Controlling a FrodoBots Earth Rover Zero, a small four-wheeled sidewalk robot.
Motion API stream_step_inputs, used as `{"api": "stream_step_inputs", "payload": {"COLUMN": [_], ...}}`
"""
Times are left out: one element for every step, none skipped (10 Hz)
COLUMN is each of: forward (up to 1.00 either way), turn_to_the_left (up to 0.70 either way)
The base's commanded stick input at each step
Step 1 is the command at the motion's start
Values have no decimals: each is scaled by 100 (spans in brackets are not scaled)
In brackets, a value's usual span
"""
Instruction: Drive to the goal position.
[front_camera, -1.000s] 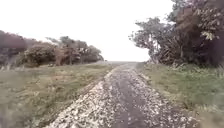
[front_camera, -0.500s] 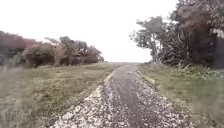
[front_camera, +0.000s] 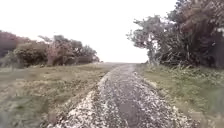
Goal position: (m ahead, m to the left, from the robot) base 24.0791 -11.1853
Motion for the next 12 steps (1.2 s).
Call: {"api": "stream_step_inputs", "payload": {"forward": [100, 100, 100, 100, 100, 100, 100, 100, 100, 100, 100, 100], "turn_to_the_left": [0, 0, 0, 0, 0, 0, 0, 0, -16, -24, -36, -36]}}
